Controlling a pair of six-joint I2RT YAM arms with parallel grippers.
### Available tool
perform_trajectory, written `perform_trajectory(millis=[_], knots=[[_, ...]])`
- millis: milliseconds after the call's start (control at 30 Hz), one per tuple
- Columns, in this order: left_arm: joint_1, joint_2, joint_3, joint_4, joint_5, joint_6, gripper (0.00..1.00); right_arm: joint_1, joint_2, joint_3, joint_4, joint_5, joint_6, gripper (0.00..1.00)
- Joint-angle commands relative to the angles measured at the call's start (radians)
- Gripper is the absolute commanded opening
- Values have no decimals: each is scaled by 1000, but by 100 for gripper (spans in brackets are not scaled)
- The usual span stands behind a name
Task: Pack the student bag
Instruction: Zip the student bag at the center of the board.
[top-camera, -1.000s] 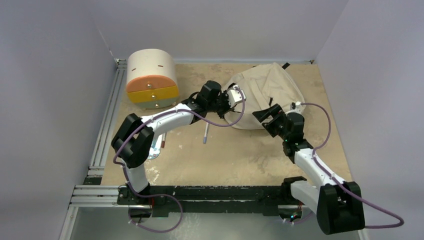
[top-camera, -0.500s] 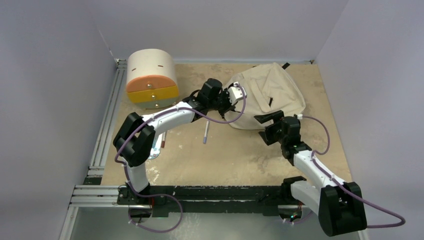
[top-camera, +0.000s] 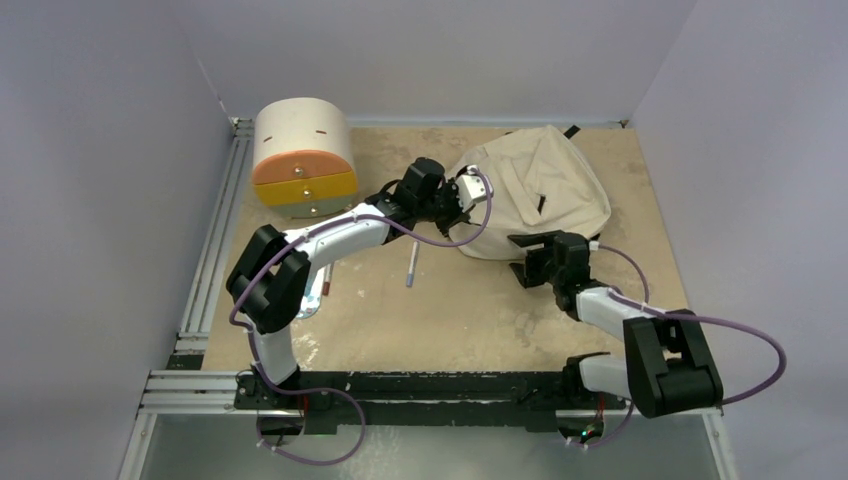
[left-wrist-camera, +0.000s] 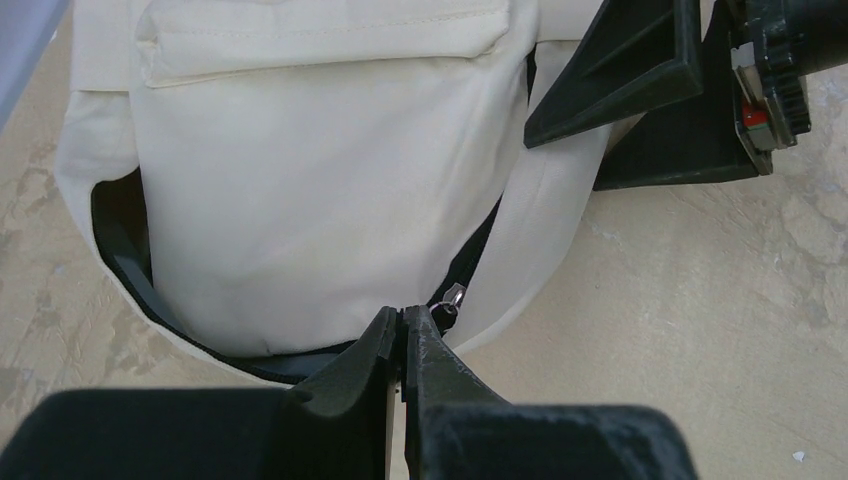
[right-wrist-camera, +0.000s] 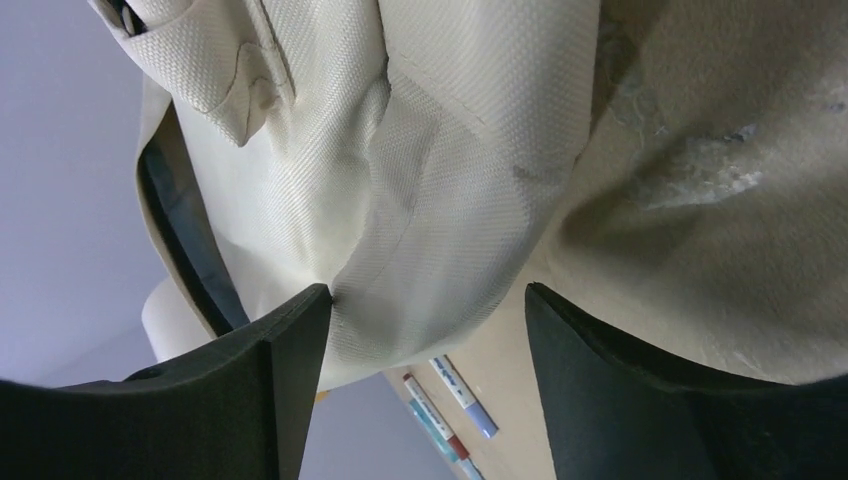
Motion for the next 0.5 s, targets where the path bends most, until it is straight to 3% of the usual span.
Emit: perform_trajectory(millis=[0, 133, 233, 467], knots=[[8, -21, 28, 5, 25, -11, 0, 2, 23, 27, 97, 7, 9, 66], [7, -21, 29, 3, 22, -9, 0, -4, 17, -1, 99, 26, -8, 34], [8, -19, 31, 3, 22, -9, 0, -9, -16, -16, 73, 67, -55, 0], [8, -1, 51, 9, -12, -16, 0, -61, -172, -16, -149, 204, -208, 0]])
